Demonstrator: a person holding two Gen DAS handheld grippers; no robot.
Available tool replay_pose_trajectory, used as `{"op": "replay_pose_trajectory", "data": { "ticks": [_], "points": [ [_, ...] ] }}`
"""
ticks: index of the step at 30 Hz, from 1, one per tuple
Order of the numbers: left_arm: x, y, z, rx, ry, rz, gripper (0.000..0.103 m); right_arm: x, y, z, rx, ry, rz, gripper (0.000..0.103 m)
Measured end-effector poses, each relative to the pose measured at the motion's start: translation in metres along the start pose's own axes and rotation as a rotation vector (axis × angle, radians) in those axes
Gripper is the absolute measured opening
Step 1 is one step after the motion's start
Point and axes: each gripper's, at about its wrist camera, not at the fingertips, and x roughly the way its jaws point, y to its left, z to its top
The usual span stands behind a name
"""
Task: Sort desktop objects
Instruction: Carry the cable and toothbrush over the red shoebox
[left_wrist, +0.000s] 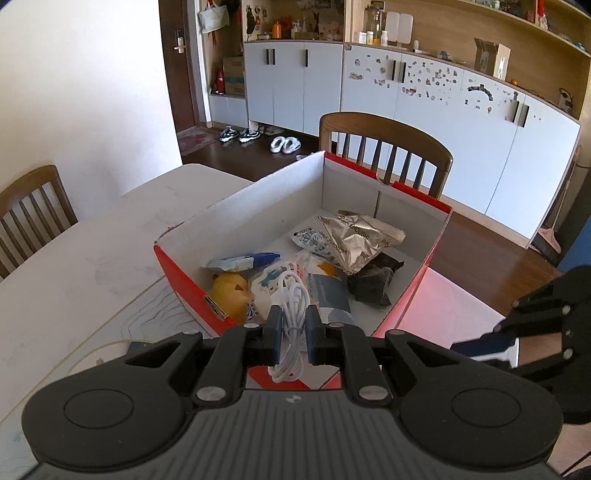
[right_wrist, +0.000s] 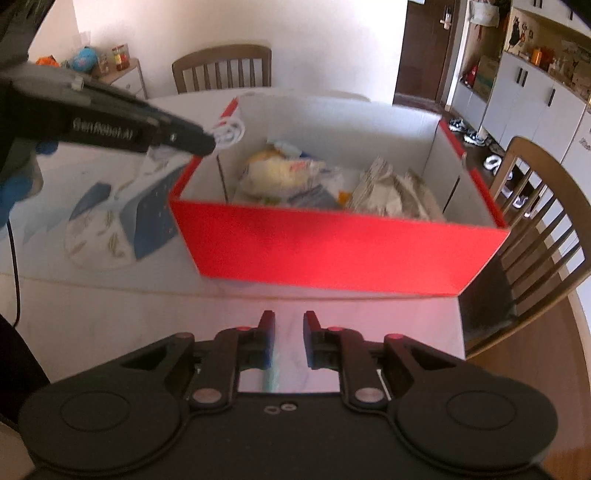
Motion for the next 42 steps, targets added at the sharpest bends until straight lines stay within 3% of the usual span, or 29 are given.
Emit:
{"op": "replay_pose_trajectory", "data": {
  "ticks": [3,5,8,13,21,25,31,42],
  "points": [
    [0.002,0.000,-0.001,-0.002,0.006,-0.005,0.012,0.010,0.000,-0.008,0.013,0.035,0.005,0.020],
    [0.003,0.001,-0.002,-0.001,0.010,-0.007,0.012,0.017,0.000,-0.015,0.023,0.059,0.009,0.031],
    [0.006,0.002,-0.003,-0.001,0.015,-0.007,0.012,0.025,0.001,-0.023,0.039,0.086,0.012,0.039],
    [0.009,0.003,-0.003,-0.006,0.016,-0.008,0.012,0.035,0.003,-0.032,0.051,0.125,0.011,0.039],
    [0.011,0.002,-0.004,-0.009,0.020,-0.013,0.012,0.042,0.005,-0.040,0.038,0.156,0.006,0.033],
    [0.012,0.001,-0.004,-0.011,0.022,-0.011,0.012,0.042,0.007,-0.040,0.014,0.158,-0.007,0.012],
    [0.012,0.000,-0.004,-0.012,0.021,-0.006,0.012,0.038,0.005,-0.041,-0.002,0.156,-0.013,0.011],
    [0.005,-0.004,0.005,-0.021,-0.002,0.004,0.012,-0.012,-0.003,-0.015,0.004,0.036,-0.025,0.011]
  ]
}}
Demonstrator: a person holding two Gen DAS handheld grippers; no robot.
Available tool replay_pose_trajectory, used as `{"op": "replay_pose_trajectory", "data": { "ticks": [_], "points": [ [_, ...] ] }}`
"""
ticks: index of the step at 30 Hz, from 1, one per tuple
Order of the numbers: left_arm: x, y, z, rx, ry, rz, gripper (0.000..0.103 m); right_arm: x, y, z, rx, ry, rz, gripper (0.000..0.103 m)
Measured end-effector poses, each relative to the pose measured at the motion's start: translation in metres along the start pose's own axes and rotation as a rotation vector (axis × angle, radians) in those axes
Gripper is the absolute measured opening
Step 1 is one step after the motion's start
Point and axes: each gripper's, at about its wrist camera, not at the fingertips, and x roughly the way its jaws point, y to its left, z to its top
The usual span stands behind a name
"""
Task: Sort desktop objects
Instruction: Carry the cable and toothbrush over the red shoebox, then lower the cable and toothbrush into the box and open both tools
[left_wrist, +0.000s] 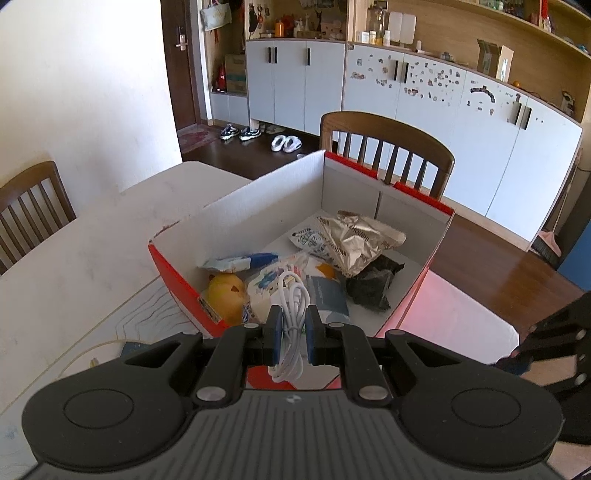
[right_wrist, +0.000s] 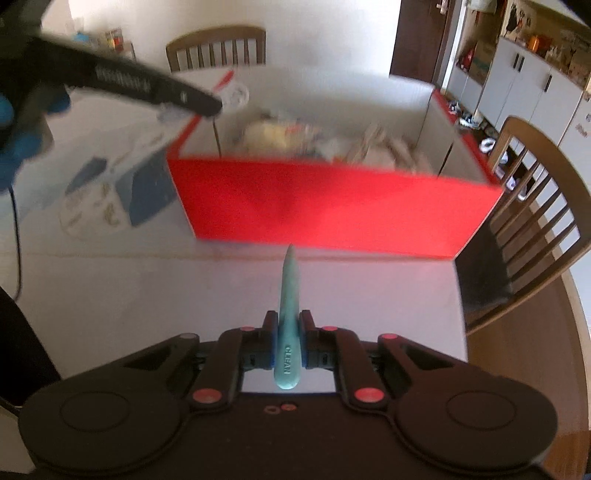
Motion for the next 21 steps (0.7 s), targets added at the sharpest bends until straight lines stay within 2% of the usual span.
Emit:
{"op": "replay_pose_trajectory", "data": {
  "ticks": [9,21],
  "points": [
    [-0.008,-0.003,0.013,0.002,-0.028,0.008,0.012,-0.038,-0.015,0.035,-0.035,-0.074,0.025,0.011],
    [-0.001,-0.003,0.031,0.004,-0.025,0.032,0.012,-0.040,-0.036,0.084,-0.040,-0.141,0.054,0.011]
  ]
}}
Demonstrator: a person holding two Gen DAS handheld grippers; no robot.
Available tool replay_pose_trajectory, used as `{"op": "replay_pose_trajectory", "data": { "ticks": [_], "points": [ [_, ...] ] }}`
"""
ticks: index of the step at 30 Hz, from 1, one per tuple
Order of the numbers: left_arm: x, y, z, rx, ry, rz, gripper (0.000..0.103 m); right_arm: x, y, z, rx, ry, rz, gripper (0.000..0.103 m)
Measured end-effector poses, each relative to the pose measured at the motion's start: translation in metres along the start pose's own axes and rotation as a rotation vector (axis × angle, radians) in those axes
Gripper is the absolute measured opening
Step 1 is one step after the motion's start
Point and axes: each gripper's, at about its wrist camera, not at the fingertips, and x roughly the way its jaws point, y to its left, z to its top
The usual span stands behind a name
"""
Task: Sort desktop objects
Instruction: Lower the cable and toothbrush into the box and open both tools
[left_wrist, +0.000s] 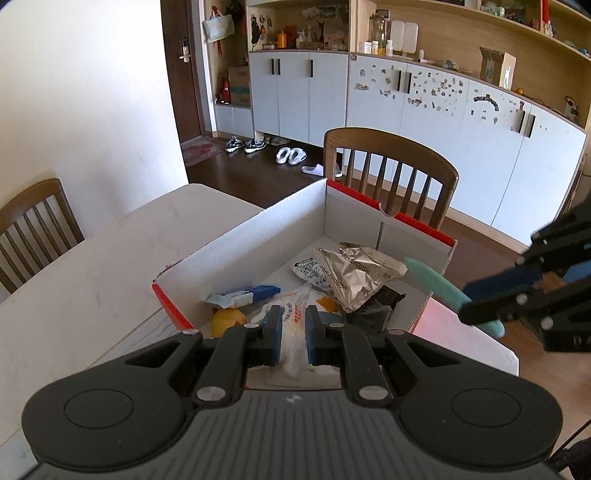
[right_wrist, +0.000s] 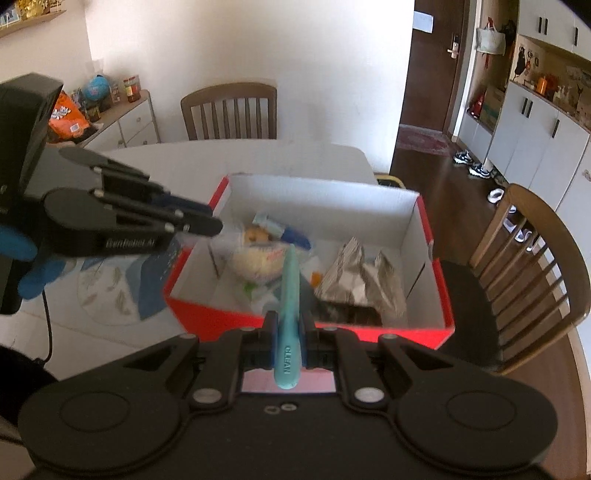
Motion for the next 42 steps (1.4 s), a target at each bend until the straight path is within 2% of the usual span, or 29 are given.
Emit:
{"op": "replay_pose_trajectory", "data": {
  "ticks": [5,11,14,24,32,34,42],
  "points": [
    [0.016,0.005,0.007,-0.003,0.027,0.005,0.012,0.012,-0.007,0.019,-0.021,-0.032,-0.004,0.011],
    [0.037,0.021,0.011,-0.077,0.071,0.014,0.012,0.052,-0.022,0.039,0.023,0.002,-0.003,0.011],
    [0.044,0.021,0.007,-0.081,0.092,0.020,0.012,0.074,-0.028,0.044,0.049,0.020,-0.003,0.011],
    [0.052,0.013,-0.002,-0.084,0.135,0.008,0.012,0.121,-0.025,0.028,0.050,0.140,0.003,0.011],
    [0.055,0.009,-0.004,-0.093,0.152,0.000,0.012,0.134,-0.026,0.018,0.048,0.190,0.004,0.013],
    [0.054,0.009,-0.004,-0.098,0.152,-0.004,0.012,0.133,-0.028,0.017,0.050,0.189,0.003,0.019],
    [0.046,0.007,-0.003,-0.116,0.146,-0.007,0.012,0.116,-0.034,0.018,0.064,0.168,0.022,0.023]
  ]
}}
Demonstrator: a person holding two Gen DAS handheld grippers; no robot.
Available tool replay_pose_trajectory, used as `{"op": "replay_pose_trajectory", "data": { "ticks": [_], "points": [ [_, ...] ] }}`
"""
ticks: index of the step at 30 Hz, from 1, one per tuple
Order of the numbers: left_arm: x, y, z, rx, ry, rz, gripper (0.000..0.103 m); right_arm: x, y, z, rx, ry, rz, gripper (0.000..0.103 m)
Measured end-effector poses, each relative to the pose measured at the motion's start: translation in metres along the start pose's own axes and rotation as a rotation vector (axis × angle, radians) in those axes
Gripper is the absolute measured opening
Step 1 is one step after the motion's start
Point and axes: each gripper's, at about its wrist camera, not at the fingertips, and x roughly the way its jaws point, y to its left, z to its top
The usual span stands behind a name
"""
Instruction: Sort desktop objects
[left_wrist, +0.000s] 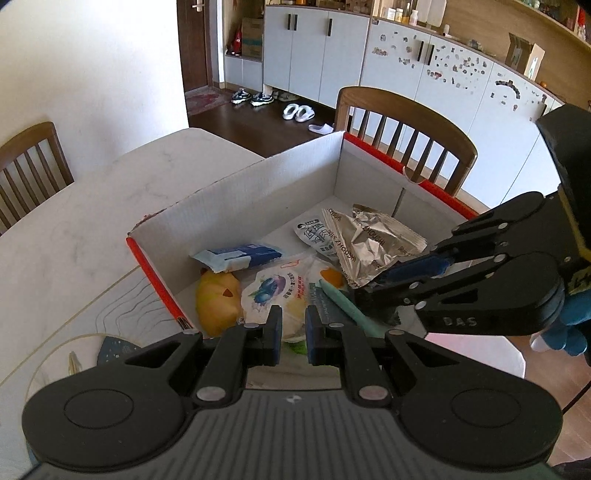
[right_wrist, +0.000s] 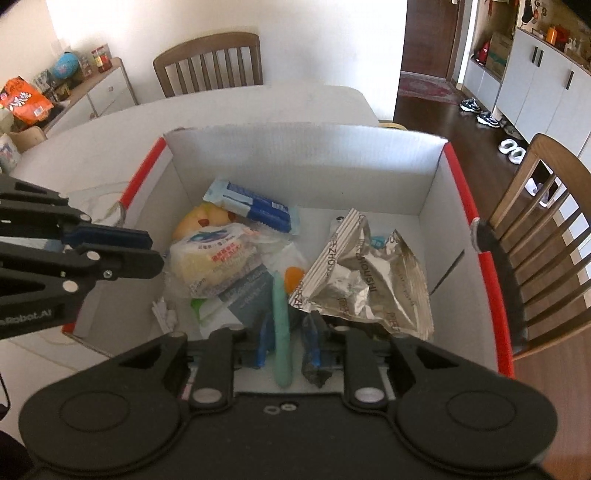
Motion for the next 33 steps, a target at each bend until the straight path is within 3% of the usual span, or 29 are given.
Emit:
{"op": "replay_pose_trajectory", "data": {
  "ticks": [11,24,25,28,29,30,33],
  "points": [
    [-0.028,-0.008,-0.002,0.004,-0.034,-0.003,0.012,-0.053,0.006,-0.003,-0.006,-0.094,0.024,0.030],
    [-0.046,-0.011,-0.014,-0.026,-0.052,0.019,0.014,-0.083,0.023,-0.026,-0.025,-0.195,-0.043,0.034],
    [-0.048,-0.011,-0.016,-0.022,-0.060,0.039,0.016,-0.084,0.024,-0.028,-0.023,-0.198,-0.045,0.034],
    [-0.053,-0.010,-0.020,-0.017,-0.071,0.071,0.042,-0.085,0.027,-0.034,-0.014,-0.202,-0.055,0.036],
    [-0.055,-0.009,-0.021,-0.023,-0.077,0.065,0.060,-0.086,0.029,-0.036,-0.010,-0.207,-0.062,0.037],
    [-0.056,-0.007,-0.022,-0.026,-0.084,0.064,0.069,-0.087,0.030,-0.037,-0.005,-0.213,-0.067,0.037],
    [-0.061,-0.007,-0.026,-0.027,-0.090,0.064,0.070,-0.090,0.034,-0.040,0.009,-0.227,-0.075,0.043]
  ]
}}
